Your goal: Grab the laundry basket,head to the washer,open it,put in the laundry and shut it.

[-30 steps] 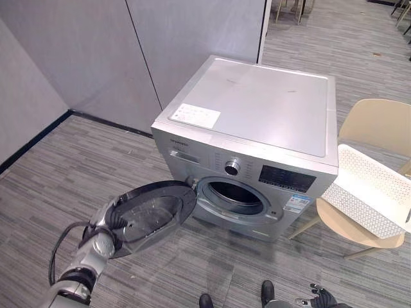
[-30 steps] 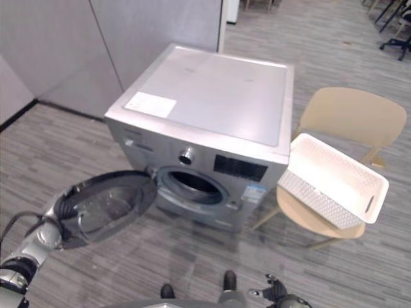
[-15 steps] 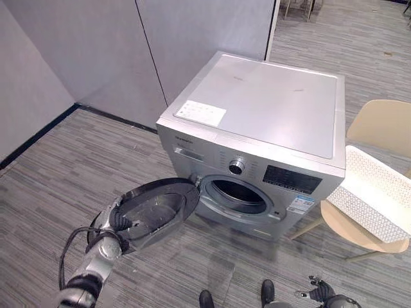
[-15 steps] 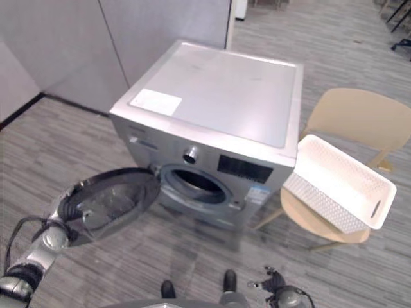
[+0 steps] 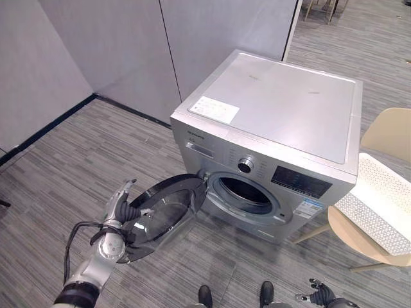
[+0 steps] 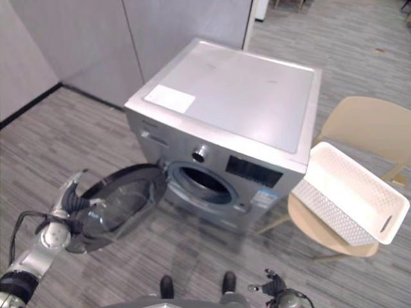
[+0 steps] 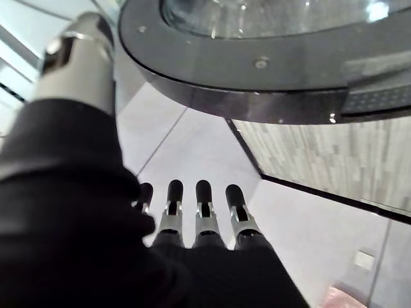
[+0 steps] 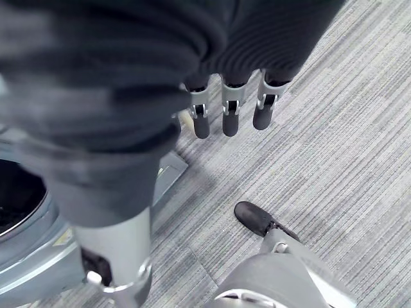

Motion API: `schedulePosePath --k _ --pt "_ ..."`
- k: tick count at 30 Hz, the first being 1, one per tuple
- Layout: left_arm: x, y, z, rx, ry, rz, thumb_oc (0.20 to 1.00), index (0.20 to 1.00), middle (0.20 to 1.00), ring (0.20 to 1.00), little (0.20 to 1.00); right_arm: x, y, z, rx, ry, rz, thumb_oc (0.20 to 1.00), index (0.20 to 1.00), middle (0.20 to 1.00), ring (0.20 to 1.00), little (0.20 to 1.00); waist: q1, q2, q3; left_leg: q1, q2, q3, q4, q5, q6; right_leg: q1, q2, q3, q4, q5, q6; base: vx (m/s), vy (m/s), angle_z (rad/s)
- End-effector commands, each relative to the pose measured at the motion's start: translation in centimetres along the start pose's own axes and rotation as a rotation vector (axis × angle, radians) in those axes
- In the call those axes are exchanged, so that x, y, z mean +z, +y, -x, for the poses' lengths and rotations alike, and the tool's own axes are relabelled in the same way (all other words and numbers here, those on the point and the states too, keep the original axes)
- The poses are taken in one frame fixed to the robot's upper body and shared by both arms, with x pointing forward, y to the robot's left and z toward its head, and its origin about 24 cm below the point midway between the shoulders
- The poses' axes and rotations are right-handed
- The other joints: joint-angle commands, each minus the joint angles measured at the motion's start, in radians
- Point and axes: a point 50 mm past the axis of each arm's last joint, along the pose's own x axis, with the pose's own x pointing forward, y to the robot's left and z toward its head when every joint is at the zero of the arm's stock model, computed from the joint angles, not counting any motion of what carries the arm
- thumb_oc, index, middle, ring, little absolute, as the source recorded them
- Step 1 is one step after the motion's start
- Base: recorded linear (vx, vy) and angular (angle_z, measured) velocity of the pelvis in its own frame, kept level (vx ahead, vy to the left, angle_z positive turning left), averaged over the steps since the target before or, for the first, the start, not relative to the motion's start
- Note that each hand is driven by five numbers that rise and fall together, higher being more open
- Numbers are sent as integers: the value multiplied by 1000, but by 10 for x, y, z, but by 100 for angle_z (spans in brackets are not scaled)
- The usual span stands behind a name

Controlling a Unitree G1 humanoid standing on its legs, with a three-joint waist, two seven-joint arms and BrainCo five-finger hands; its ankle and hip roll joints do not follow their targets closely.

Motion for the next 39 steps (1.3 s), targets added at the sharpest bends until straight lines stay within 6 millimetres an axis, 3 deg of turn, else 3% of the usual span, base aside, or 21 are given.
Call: schedulePosePath --k 1,5,8,10,12,13,15,18,19,23,26,27,28,29,31,32,33,36,39 --pt "7 19 -19 86 8 -20 1000 1000 1000 1000 1000 13 -8 -3 -8 -47 86 1000 1000 1000 1000 1000 -19 -20 11 -5 15 -19 0 -60 -37 35 -21 10 32 -111 60 0 0 0" --pt "-12 9 -27 1 140 -25 1000 1000 1000 1000 1000 18 -17 -4 -22 -53 128 1000 1000 1000 1000 1000 -39 -32 37 -52 24 -11 0 -46 -34 -31 -11 32 40 -99 60 -93 32 -11" --pt "-14 3 -29 -35 162 -40 1000 1000 1000 1000 1000 22 -19 -5 -30 -61 133 1000 1000 1000 1000 1000 -45 -42 41 -71 31 -6 0 -40 -34 -53 -6 38 45 -96 59 -58 -3 -10" --pt "-1 -9 -33 -70 125 -17 1000 1000 1000 1000 1000 26 -20 -6 -37 -69 129 1000 1000 1000 1000 1000 -48 -54 47 -88 38 -5 0 -33 -36 -70 -2 43 50 -94 56 -61 -47 -7" --pt "21 -42 -28 -133 54 110 1000 1000 1000 1000 1000 28 -16 -7 -37 -70 110 1000 1000 1000 1000 1000 -46 -58 50 -90 42 -3 0 -29 -38 -72 0 48 53 -97 49 -22 -53 0" --pt "21 -42 -28 -133 54 110 1000 1000 1000 1000 1000 28 -17 -7 -37 -69 110 1000 1000 1000 1000 1000 -46 -57 50 -89 42 -3 0 -29 -38 -71 0 48 53 -97 49 2 -73 0" --pt "51 -88 -3 -248 -35 370 1000 1000 1000 1000 1000 31 -12 -8 -37 -76 90 1000 1000 1000 1000 1000 -35 -50 62 -78 48 -2 0 -22 -43 -60 7 47 53 -109 35 -14 -141 -2" --pt "68 -102 10 -308 -96 464 1000 1000 1000 1000 1000 35 -10 -8 -38 -91 87 1000 1000 1000 1000 1000 -29 -43 71 -76 55 -4 0 -16 -47 -54 13 42 51 -115 28 -47 -123 5" --pt "89 -110 18 -365 -170 532 1000 1000 1000 1000 1000 44 -8 -9 -38 -119 91 1000 1000 1000 1000 1000 -25 -36 92 -86 66 -9 0 -2 -53 -56 23 41 51 -121 20 -111 -159 11" --pt "121 -115 20 -420 -277 578 1000 1000 1000 1000 1000 60 -5 -9 -39 -182 100 1000 1000 1000 1000 1000 -27 -29 118 -110 88 -14 0 24 -65 -69 44 42 45 -128 7 -100 -145 5" --pt "159 -119 18 -452 -392 583 1000 1000 1000 1000 1000 71 -2 -8 -40 -230 110 1000 1000 1000 1000 1000 -41 -26 127 -122 113 -4 0 42 -78 -76 65 47 31 -132 0 -77 -179 -5" --pt "185 -118 11 -435 -452 586 1000 1000 1000 1000 1000 72 -3 -8 -43 -240 114 1000 1000 1000 1000 1000 -61 -22 129 -118 125 9 0 47 -86 -75 76 49 29 -137 -3 -34 -133 -5" --pt "186 -118 10 -435 -453 586 1000 1000 1000 1000 1000 72 -3 -8 -44 -240 113 1000 1000 1000 1000 1000 -61 -22 127 -122 126 9 0 49 -86 -78 77 49 29 -135 -4 -6 -107 -12" --pt "205 -112 1 -397 -508 535 1000 1000 1000 1000 1000 69 -6 -7 -51 -236 121 1000 1000 1000 1000 1000 -84 -15 125 -116 135 25 0 52 -93 -77 82 54 29 -137 -5 -2 -40 -18" --pt "206 -112 1 -396 -509 535 1000 1000 1000 1000 1000 69 -6 -7 -52 -237 121 1000 1000 1000 1000 1000 -84 -15 123 -120 136 25 0 54 -93 -81 83 54 29 -135 -5 6 -17 -28" --pt "205 -92 -33 -253 -450 365 1000 1000 1000 1000 1000 60 -17 -7 -70 -207 139 1000 1000 1000 1000 1000 -126 4 112 -106 148 59 0 55 -103 -93 87 73 37 -132 -2 5 38 -23" --pt "194 -75 -54 -177 -384 237 1000 1000 1000 1000 1000 57 -26 -7 -87 -194 154 1000 1000 1000 1000 1000 -146 14 107 -100 152 78 0 55 -105 -102 90 88 45 -130 0 0 37 -25" --pt "181 -65 -65 -148 -333 138 1000 1000 1000 1000 1000 46 -38 -5 -107 -166 162 1000 1000 1000 1000 1000 -168 27 97 -85 155 100 0 50 -107 -110 89 96 56 -130 1 20 50 -71" --pt "174 -71 -59 -169 -331 174 1000 1000 1000 1000 1000 34 -38 -4 -111 -129 133 1000 1000 1000 1000 1000 -168 31 94 -68 152 103 0 45 -107 -97 86 94 56 -134 1 31 15 -9"
